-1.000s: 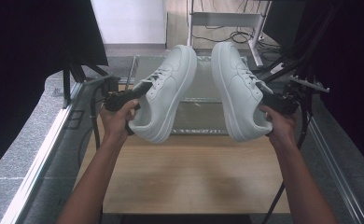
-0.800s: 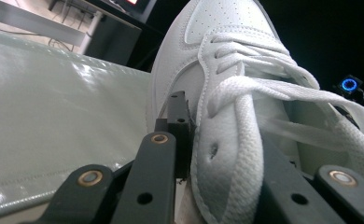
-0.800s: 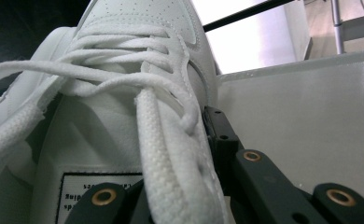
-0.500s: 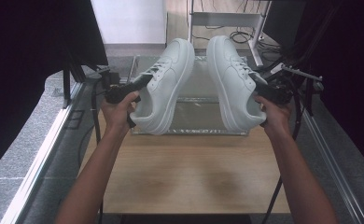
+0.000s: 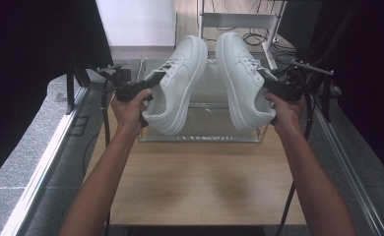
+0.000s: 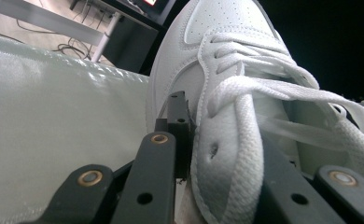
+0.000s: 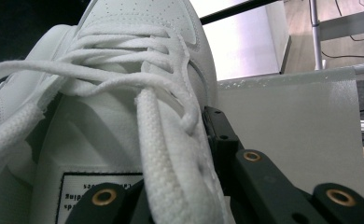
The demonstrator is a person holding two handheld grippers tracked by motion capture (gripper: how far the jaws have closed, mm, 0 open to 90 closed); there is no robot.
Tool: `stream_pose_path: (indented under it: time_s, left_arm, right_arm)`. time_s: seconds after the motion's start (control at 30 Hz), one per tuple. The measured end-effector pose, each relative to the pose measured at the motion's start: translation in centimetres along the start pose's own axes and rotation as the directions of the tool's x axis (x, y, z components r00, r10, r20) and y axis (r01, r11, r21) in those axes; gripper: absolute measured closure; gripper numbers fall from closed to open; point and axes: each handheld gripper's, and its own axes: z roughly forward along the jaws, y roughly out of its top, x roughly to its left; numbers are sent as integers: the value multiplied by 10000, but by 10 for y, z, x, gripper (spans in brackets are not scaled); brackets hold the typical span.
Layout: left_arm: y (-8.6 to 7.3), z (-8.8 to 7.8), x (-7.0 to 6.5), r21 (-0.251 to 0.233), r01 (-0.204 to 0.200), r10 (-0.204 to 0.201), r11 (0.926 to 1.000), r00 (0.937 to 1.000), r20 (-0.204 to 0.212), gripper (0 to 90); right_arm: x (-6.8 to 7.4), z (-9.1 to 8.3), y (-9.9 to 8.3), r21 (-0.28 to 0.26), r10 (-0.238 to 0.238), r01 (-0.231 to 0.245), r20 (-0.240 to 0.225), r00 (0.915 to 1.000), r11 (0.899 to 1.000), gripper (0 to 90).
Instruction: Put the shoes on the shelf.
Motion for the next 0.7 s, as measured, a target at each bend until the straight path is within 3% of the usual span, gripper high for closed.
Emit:
stream_pose_path:
  time_s: [0.47, 0.7]
  left_arm:
    - [27, 27, 9, 117, -15, 26, 9999, 9961, -882, 818]
    - [39, 45, 19, 144, 246, -228, 9996, 9934, -1120, 816]
  right_arm:
    - [-1, 32, 22, 308, 9, -25, 530, 9986, 9995, 865]
    - [-6, 54, 31, 556, 73, -121, 854, 9963, 9984, 865]
